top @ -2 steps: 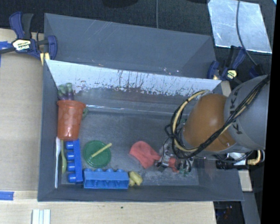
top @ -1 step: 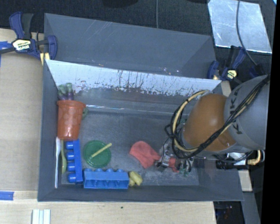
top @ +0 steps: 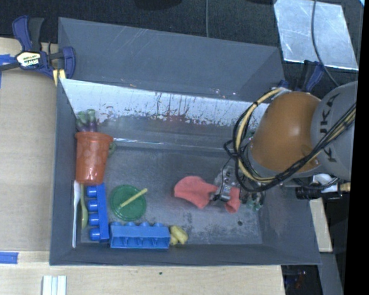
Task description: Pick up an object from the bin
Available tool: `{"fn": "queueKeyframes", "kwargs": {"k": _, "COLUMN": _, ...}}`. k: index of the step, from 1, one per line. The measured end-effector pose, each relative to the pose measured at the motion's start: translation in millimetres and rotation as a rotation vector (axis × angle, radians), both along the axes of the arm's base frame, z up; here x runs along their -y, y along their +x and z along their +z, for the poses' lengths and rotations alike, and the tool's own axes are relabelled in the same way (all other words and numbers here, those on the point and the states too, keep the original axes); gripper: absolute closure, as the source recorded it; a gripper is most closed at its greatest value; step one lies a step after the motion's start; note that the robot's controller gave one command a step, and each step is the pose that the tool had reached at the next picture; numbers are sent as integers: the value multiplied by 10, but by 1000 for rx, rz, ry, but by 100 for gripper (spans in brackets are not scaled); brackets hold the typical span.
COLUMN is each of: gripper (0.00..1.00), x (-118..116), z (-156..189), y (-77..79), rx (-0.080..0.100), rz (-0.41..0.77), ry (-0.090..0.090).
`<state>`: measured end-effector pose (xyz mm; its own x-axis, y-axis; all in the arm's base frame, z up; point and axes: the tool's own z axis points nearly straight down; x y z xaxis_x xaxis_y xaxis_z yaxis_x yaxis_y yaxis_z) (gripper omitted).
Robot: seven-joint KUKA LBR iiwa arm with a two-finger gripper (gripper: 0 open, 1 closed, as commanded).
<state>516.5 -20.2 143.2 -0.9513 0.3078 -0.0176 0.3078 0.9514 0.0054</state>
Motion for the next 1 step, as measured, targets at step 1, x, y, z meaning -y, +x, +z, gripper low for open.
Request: {"fn": "queueKeyframes", "kwargs": {"k": 1, "gripper": 100, "x": 22, "z": 745, "y": 7, "rx": -6, "rz": 25, "ry": 0}}
